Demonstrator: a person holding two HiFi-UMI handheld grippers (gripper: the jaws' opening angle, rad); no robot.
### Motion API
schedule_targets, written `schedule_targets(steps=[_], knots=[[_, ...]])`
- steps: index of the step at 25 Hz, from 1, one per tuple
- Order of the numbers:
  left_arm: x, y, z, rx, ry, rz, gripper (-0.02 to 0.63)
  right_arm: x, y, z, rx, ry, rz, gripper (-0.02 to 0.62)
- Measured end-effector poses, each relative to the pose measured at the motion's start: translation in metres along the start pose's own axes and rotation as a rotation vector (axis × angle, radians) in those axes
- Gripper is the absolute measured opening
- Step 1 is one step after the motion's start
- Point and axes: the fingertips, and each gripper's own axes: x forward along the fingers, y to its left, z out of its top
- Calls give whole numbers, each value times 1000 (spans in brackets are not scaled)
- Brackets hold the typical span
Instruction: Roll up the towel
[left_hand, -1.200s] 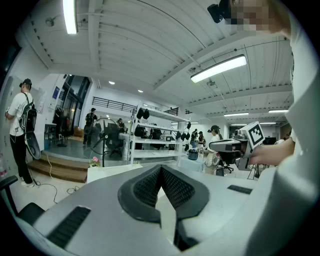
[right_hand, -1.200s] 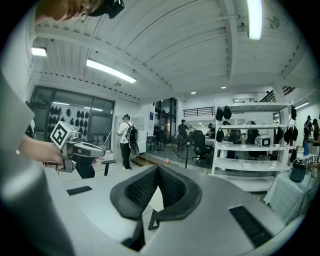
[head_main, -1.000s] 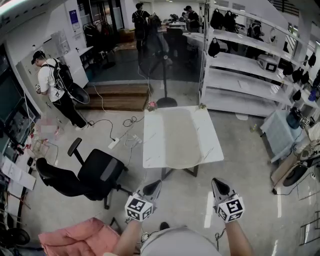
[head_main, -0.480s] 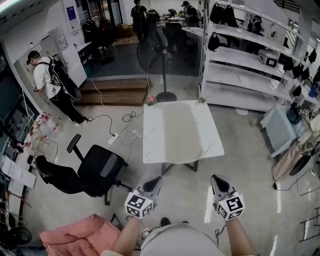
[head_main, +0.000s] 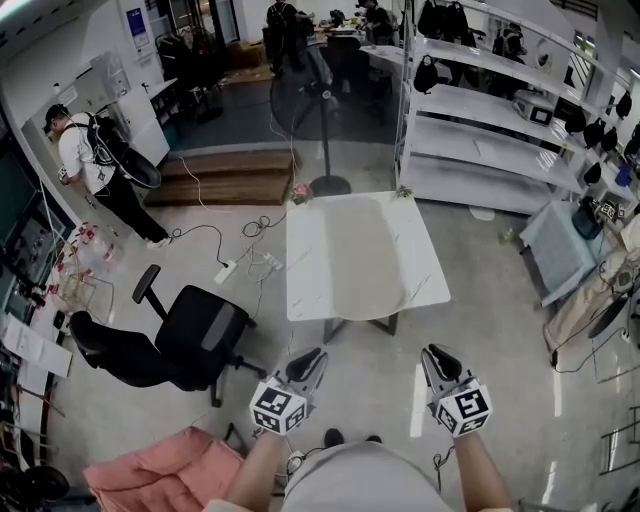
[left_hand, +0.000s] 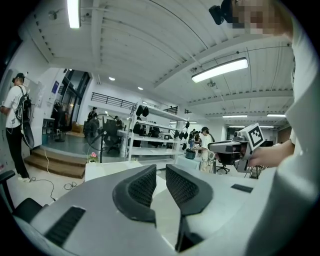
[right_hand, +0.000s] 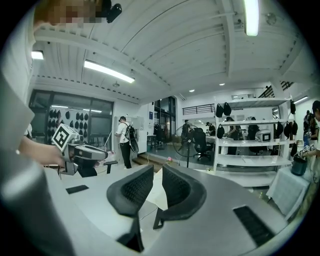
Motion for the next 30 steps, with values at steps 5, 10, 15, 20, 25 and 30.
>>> schedule_targets(steps=[5,10,15,20,25,30], knots=[[-3,8,-1,1,1,-20,92,6,7,-3,-8,14,-9,92],[-9,22,-6,-5,7,-35,108,14,14,-6,-13,28,-33,106],[-11,32,-12,-9,21,-66,118,20,21,-10,-21,40,-53,106],[-14,39,-18,-5,32,-97,118,27,32,-16,-25,52,-70,106],[-17,48,-23,-4,45,-103,118,33,41,-23,-28,68,-73,106],[-11,57,-28,-12,55,-107,115,46,39,-30,-30,82,-67,104]])
